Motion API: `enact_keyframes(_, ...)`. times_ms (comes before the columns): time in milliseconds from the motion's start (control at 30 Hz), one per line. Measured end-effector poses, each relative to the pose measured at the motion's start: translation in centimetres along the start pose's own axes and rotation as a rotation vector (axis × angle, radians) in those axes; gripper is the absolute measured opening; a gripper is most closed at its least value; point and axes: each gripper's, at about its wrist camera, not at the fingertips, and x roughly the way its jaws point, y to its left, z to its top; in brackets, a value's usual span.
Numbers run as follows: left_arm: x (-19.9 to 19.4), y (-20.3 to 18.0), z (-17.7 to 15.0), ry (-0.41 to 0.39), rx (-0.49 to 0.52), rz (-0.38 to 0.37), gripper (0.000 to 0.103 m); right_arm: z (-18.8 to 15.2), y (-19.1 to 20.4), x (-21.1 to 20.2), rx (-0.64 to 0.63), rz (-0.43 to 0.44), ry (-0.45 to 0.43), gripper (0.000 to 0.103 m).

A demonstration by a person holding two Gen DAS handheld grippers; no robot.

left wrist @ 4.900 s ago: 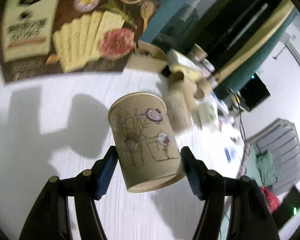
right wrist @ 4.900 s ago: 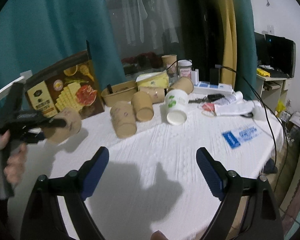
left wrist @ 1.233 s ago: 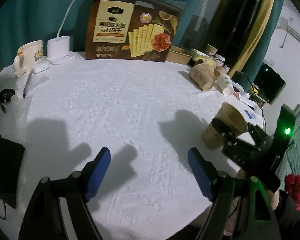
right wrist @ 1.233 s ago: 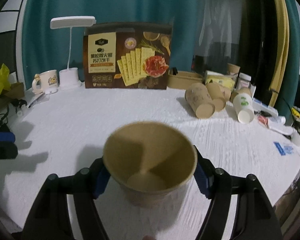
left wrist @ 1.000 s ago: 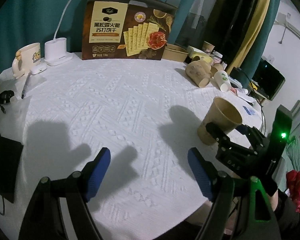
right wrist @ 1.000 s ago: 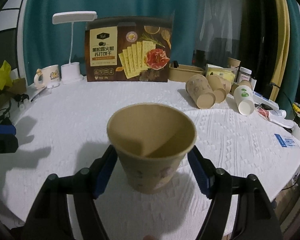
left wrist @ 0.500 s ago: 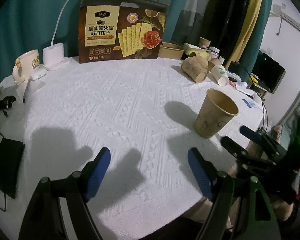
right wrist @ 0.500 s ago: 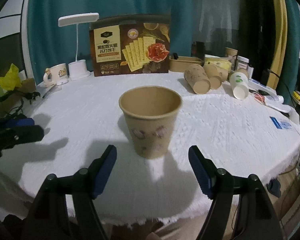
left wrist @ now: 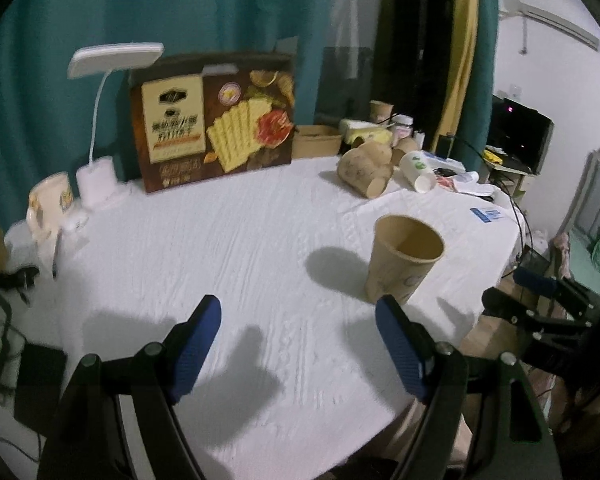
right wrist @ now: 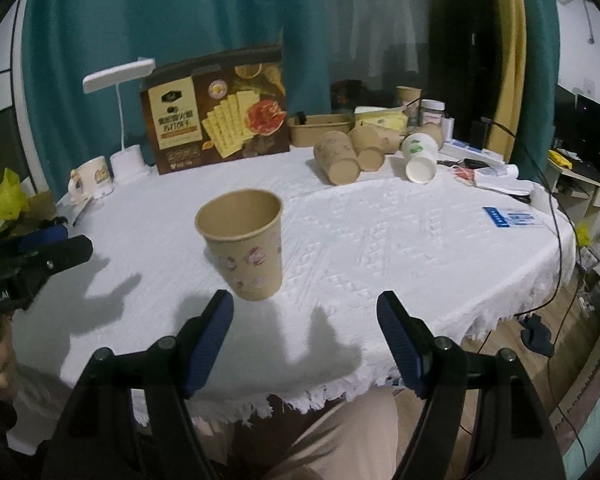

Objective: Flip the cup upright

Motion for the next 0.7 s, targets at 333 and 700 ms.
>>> enact_keyframes(333, -2.5, -2.2, 3.1, -0.120, 0.058, -0.017, 0.080, 3.1, -1.1, -3.9, 0.009, -0.032, -0.088, 0.072)
enact_keyframes(700, -6.3, -3.7, 5.5, -0.271, 0.092, -0.018, 0.087, 6.8, -1.2, -8.8, -0.026, -0.058, -0.218, 0.072)
